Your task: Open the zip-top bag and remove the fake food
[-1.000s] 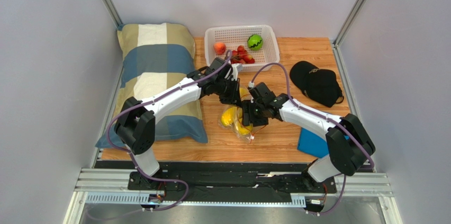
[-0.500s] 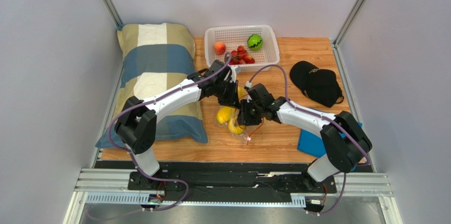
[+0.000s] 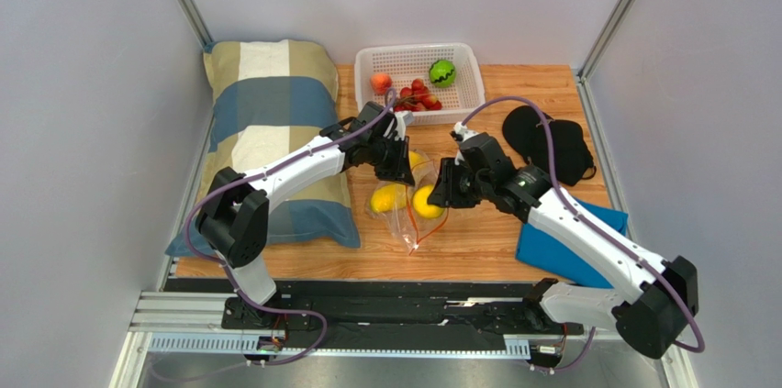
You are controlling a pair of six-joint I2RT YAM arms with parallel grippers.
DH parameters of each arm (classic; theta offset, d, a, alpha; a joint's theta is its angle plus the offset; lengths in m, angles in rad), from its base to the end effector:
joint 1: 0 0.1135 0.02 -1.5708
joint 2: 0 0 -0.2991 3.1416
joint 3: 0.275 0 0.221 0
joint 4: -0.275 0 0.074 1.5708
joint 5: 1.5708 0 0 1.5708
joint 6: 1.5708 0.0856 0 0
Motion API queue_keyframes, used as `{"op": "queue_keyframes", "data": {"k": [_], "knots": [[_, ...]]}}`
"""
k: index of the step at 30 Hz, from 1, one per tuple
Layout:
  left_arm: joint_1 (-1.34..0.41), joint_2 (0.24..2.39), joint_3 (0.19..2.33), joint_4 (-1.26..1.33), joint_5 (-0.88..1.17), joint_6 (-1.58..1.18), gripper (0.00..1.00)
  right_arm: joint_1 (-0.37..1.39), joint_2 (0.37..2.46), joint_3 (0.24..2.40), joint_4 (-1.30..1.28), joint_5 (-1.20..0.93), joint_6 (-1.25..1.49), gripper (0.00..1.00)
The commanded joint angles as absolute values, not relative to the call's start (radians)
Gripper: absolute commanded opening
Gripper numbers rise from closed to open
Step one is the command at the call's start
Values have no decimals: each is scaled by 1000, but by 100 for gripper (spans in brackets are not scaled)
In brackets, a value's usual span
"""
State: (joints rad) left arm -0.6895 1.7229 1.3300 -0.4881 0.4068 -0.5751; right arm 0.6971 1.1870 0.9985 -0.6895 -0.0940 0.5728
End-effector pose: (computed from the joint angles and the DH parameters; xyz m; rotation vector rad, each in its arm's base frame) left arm 0.2731 -0.2691 0.2654 0.3464 2.6255 -1.0002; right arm 0.1711 0.1537 0.2874 -0.2025 2.5547 0.6456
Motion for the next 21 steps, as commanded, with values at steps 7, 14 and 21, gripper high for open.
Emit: {"op": "queue_keyframes", "data": {"k": [7, 14, 21], "knots": [[-677, 1640, 1301, -512, 382, -538, 0, 658, 1207, 1311, -723, 69, 491, 0], [-676, 1597, 1255, -506, 406, -546, 0, 477, 1495, 1514, -522, 129, 400, 0], [-673, 1614, 1296, -509, 466, -540, 0, 341, 1931, 1820, -497, 111, 383, 1]]}}
